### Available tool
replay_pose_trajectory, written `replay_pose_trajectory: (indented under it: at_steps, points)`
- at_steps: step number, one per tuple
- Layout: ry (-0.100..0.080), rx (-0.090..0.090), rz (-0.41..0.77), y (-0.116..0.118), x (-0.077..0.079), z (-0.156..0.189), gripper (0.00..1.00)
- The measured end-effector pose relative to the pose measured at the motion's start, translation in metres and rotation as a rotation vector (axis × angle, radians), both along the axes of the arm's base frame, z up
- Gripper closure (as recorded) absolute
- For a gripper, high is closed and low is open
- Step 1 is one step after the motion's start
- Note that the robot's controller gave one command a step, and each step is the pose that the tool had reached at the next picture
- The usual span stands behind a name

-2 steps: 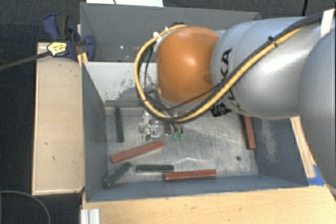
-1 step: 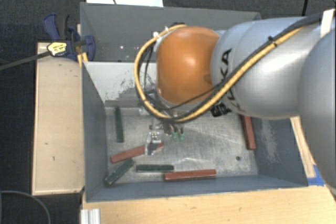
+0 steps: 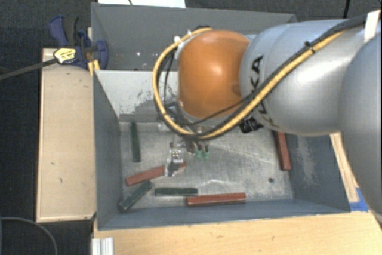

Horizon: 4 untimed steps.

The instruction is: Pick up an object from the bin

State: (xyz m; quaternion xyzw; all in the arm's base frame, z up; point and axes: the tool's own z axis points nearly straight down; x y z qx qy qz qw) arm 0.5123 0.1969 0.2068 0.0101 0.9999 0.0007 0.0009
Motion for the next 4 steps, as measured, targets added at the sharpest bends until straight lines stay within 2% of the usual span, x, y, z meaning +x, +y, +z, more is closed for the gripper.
replay_pose_trajectory:
  at_steps: [1, 2, 3, 4]
  points:
    - [-0.004, 0.001, 0.024, -0.032, -0.018, -0.043, 0.00]
    - [-0.002, 0.003, 0.013, -0.049, -0.005, -0.128, 1.00]
    - [-0.003, 0.003, 0.011, -0.049, -0.005, -0.128, 1.00]
    - [-0.002, 0.000, -0.002, -0.056, 0.000, 0.022, 1.00]
